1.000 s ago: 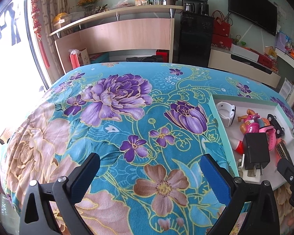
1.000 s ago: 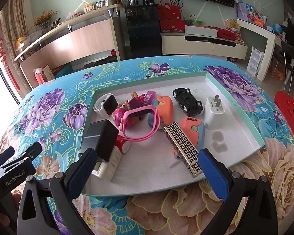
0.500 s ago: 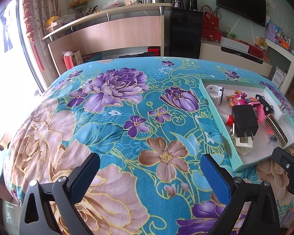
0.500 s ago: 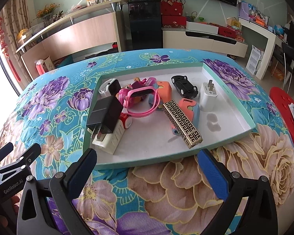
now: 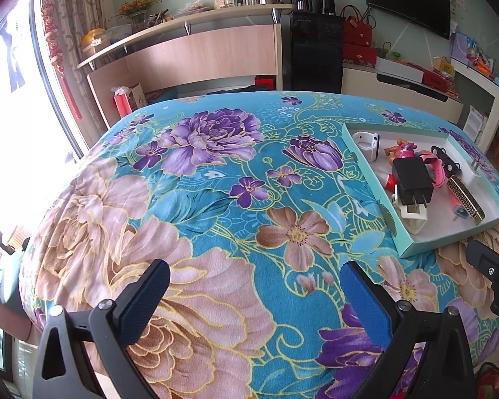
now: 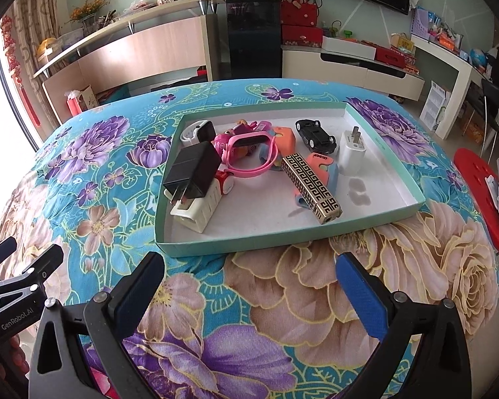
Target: Organize rigid objects
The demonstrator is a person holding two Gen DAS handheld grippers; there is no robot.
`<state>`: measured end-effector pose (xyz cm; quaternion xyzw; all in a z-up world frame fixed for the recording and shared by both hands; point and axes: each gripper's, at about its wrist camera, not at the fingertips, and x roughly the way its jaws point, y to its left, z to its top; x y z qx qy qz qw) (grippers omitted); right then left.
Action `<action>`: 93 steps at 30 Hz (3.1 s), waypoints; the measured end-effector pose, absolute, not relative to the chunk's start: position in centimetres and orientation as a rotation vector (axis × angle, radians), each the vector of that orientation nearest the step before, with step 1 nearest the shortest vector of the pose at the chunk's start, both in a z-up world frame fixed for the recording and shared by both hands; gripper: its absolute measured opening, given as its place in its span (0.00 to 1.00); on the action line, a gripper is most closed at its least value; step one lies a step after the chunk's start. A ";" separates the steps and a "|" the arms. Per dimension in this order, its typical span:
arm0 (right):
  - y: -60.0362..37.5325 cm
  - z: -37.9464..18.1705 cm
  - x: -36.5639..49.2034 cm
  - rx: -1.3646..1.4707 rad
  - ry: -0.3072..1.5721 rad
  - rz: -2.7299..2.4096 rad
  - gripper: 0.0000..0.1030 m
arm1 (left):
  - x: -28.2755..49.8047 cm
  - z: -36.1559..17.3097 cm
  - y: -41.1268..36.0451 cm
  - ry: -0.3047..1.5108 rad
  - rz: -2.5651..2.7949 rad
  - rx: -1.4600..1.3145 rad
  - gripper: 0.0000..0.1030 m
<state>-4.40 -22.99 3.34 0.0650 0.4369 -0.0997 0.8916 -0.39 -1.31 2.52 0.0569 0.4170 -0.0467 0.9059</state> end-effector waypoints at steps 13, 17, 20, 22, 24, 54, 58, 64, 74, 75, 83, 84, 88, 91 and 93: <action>-22.2 3.0 -4.7 0.114 0.917 -0.192 1.00 | -1.1 2.0 -1.5 0.867 -0.085 0.147 1.00; -22.1 2.7 -4.6 0.111 0.925 -0.186 1.00 | -1.2 1.7 -1.7 0.869 -0.085 0.155 1.00; -21.9 2.5 -4.5 0.109 0.931 -0.181 1.00 | -1.1 1.7 -1.6 0.869 -0.085 0.151 1.00; -21.8 2.4 -4.4 0.107 0.933 -0.178 1.00 | -1.1 1.7 -1.6 0.873 -0.082 0.150 1.00; -21.7 2.4 -4.4 0.106 0.935 -0.175 1.00 | -1.1 1.7 -1.6 0.874 -0.084 0.148 1.00; -21.9 2.5 -4.4 0.093 0.939 -0.192 1.00 | -1.3 2.0 -1.8 0.856 -0.095 0.153 1.00; -21.9 2.5 -4.4 0.093 0.940 -0.191 1.00 | -1.3 2.0 -1.8 0.856 -0.096 0.154 1.00; -22.0 2.5 -4.4 0.093 0.939 -0.191 1.00 | -1.3 2.1 -1.8 0.856 -0.098 0.159 1.00; -22.1 2.4 -4.4 0.096 0.943 -0.194 1.00 | -1.3 2.2 -1.8 0.853 -0.096 0.162 1.00; -22.1 2.4 -4.4 0.096 0.944 -0.194 1.00 | -1.3 2.2 -1.8 0.853 -0.096 0.164 1.00; -22.1 2.4 -4.4 0.098 0.945 -0.195 1.00 | -1.4 2.1 -1.9 0.852 -0.094 0.168 1.00; -22.1 2.4 -4.4 0.097 0.945 -0.195 1.00 | -1.4 2.2 -1.9 0.852 -0.095 0.168 1.00; -22.1 2.4 -4.4 0.098 0.946 -0.195 1.00 | -1.4 2.2 -1.9 0.851 -0.094 0.169 1.00; -22.2 2.4 -4.4 0.097 0.946 -0.195 1.00 | -1.4 2.2 -1.8 0.850 -0.090 0.171 1.00; -22.1 2.4 -4.4 0.097 0.946 -0.195 1.00 | -1.4 2.2 -1.8 0.849 -0.087 0.171 1.00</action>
